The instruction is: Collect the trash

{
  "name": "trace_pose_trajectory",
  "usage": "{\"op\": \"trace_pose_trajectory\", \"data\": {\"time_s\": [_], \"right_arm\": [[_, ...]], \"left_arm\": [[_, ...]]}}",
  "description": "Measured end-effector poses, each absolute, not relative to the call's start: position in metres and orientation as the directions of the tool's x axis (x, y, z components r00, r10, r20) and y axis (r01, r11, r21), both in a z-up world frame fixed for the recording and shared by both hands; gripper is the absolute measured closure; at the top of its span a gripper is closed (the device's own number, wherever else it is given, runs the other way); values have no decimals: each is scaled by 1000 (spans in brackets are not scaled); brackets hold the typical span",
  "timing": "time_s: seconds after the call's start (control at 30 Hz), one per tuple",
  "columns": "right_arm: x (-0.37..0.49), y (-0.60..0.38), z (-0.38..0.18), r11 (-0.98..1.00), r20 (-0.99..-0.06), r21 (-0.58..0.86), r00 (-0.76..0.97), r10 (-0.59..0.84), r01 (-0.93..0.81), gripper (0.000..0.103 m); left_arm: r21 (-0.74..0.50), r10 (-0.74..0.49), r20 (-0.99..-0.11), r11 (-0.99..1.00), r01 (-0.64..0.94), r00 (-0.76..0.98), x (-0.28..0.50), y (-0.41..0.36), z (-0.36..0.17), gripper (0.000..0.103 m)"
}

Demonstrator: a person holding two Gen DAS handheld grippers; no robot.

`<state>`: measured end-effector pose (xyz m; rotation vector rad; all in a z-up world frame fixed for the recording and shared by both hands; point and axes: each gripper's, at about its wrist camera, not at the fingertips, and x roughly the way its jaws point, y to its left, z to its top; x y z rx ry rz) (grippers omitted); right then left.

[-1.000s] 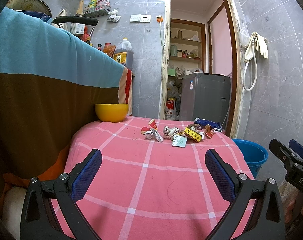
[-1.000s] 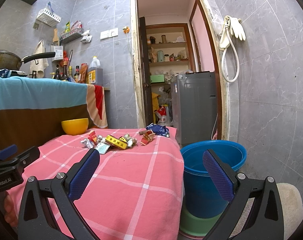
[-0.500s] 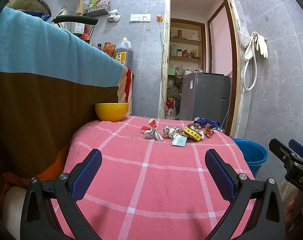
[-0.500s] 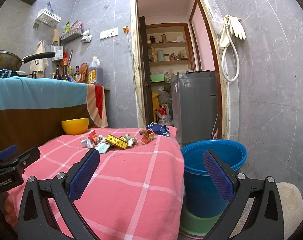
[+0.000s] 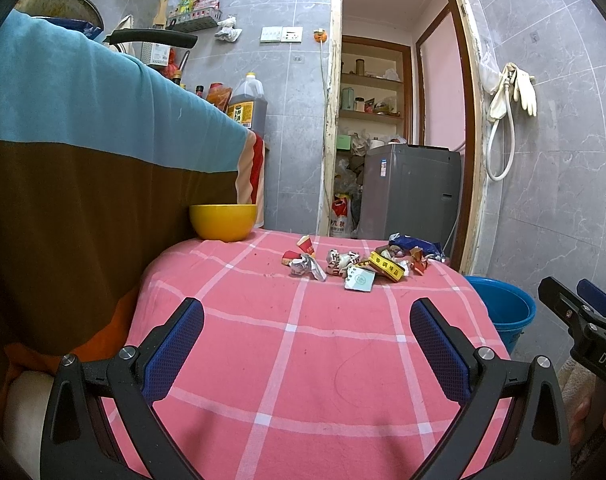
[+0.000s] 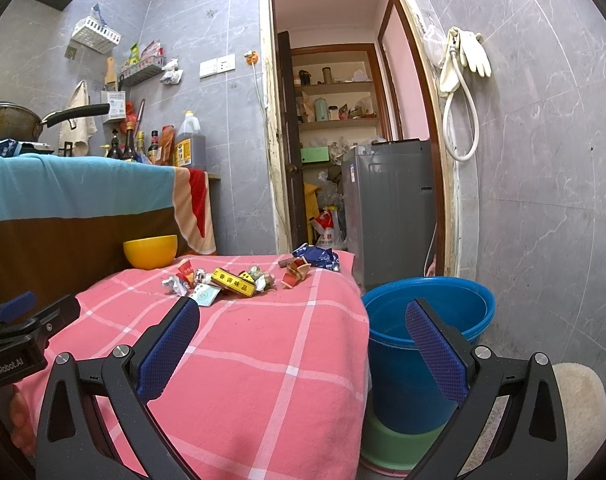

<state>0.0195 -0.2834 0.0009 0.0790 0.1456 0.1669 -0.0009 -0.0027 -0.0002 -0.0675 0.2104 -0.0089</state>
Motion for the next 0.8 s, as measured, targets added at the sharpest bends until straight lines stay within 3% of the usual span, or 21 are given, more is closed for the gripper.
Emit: {"op": "trace_pose_trajectory", "data": {"time_s": [0.8], "right_arm": [[29, -290, 19, 982, -151, 119, 975, 160, -143, 0]], "left_arm": [[-97, -49, -257, 995, 25, 965, 24, -5, 18, 2]]}}
